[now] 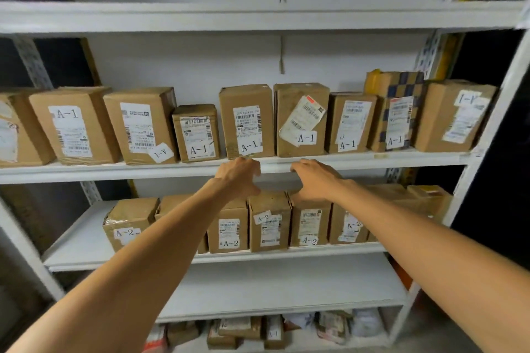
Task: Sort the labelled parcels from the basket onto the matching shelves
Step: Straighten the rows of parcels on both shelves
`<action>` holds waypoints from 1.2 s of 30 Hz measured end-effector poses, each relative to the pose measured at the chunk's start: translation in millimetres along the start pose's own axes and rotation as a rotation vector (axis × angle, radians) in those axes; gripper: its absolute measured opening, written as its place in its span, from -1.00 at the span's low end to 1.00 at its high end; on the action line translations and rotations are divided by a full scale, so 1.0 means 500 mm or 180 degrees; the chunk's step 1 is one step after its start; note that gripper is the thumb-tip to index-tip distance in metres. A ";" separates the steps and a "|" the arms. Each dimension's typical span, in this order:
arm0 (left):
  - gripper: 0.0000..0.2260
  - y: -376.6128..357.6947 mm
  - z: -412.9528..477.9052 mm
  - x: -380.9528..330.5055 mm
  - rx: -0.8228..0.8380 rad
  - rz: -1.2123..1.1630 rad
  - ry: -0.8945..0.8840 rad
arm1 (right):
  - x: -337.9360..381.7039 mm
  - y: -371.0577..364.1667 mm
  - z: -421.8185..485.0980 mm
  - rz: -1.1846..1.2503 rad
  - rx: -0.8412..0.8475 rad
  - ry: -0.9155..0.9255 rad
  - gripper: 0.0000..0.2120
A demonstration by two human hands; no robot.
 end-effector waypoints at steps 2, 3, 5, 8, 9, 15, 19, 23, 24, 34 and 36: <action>-0.56 0.014 0.007 -0.033 -0.0057 0.0046 -0.0017 | -0.029 0.010 -0.015 0.0034 -0.0026 0.0002 -0.43; -0.56 0.021 0.012 -0.051 -0.0069 0.0039 -0.0023 | -0.045 0.016 -0.023 0.0084 -0.0031 0.0028 -0.39; -0.55 0.032 0.026 -0.090 -0.0043 0.0042 -0.0015 | -0.079 0.032 -0.042 0.0197 -0.0031 0.0084 -0.34; -0.56 0.054 0.053 -0.159 -0.0074 0.0130 0.0005 | -0.141 0.070 -0.063 0.0217 -0.0130 0.0092 -0.41; -0.56 0.063 0.063 -0.185 -0.0097 0.0142 -0.0010 | -0.165 0.083 -0.069 0.0209 -0.0175 0.0074 -0.42; -0.59 0.103 0.123 -0.341 -0.0200 0.0127 -0.0121 | -0.296 0.133 -0.110 0.0157 -0.0343 0.0002 -0.35; -0.52 0.114 0.159 -0.438 -0.0236 0.0106 -0.0266 | -0.374 0.145 -0.144 0.0226 -0.0398 0.0057 -0.32; -0.48 0.124 0.192 -0.510 -0.0305 0.0140 -0.0304 | -0.455 0.151 -0.167 0.0048 -0.0349 -0.0086 -0.37; -0.48 0.129 0.199 -0.524 -0.0339 0.0107 -0.0314 | -0.474 0.152 -0.171 0.0001 -0.0333 -0.0142 -0.38; -0.49 0.152 0.261 -0.611 -0.0412 0.0050 -0.0418 | -0.607 0.177 -0.199 -0.0012 -0.0523 -0.0342 -0.34; -0.47 0.171 0.273 -0.616 -0.0485 0.0092 -0.0449 | -0.628 0.190 -0.201 0.0062 -0.0610 -0.0405 -0.35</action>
Point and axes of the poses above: each hand's wrist, its own z-axis towards the middle knuckle, its own y-axis out of the back of the hand, x = y × z, the point moved 9 cm from there along z, towards the middle knuckle, and after that the axes turned 15 degrees about x, right-handed, at the moved point
